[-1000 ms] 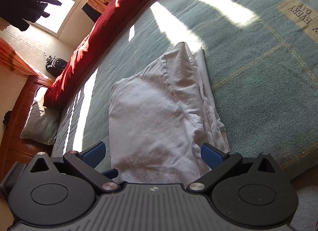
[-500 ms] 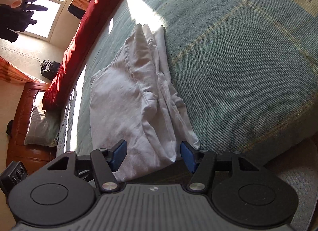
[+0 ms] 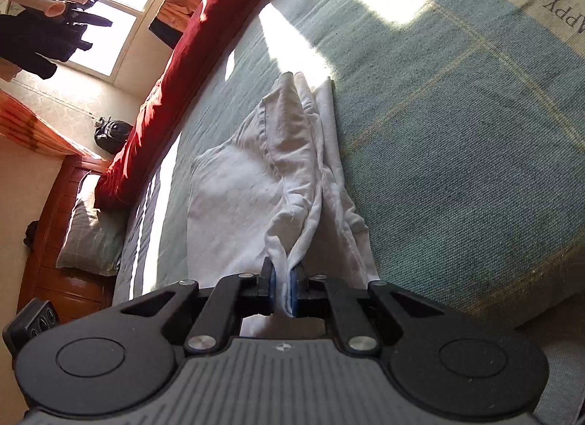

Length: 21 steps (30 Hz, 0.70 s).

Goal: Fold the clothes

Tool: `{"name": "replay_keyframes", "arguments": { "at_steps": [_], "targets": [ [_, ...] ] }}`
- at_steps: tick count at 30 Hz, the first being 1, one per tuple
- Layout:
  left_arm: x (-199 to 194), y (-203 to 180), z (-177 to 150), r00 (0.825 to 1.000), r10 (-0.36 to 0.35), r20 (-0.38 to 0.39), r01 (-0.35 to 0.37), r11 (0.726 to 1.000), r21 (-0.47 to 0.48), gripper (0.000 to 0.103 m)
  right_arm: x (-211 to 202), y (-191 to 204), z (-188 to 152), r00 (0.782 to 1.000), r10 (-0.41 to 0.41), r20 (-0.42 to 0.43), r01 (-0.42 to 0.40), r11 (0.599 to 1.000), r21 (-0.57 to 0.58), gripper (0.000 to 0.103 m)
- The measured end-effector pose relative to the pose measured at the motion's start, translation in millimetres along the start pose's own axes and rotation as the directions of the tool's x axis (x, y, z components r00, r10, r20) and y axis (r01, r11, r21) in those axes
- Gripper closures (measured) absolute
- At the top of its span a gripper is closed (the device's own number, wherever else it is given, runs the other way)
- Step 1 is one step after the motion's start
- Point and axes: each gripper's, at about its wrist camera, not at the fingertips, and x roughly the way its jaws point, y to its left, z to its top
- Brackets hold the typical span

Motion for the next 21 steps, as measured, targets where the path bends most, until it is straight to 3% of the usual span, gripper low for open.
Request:
{"name": "replay_keyframes", "arguments": {
  "at_steps": [3,7,11,17,21],
  "targets": [
    [3.2,-4.7,1.7,1.0,-0.017,0.0,0.017,1.0,0.01,0.06,-3.0,4.5,4.9,1.0,-0.026,-0.003,0.026,0.999,-0.025,0.094],
    [18.8,-7.3,-1.7,0.999,-0.026,-0.043,0.027,0.999,0.022,0.058,12.8,-13.9,-4.3,0.991,-0.118,-0.059,0.119,0.993,0.006,0.094],
    [23.8,-5.2,-6.4,0.998,-0.026,-0.064,0.028,0.999,0.024,0.058,11.7,-17.3,-7.1,0.99,-0.129,-0.06,0.13,0.991,0.014,0.091],
    [2.2,10.2,11.6,0.999,-0.032,0.026,0.032,0.999,0.0,0.058,-19.8,19.0,7.8,0.98,-0.194,0.047,0.198,0.975,-0.098,0.086],
    [1.4,35.5,39.8,0.996,0.019,0.09,-0.015,0.999,-0.048,0.058,-13.1,42.4,24.0,0.99,-0.122,0.064,0.131,0.98,-0.148,0.086]
  ]
}}
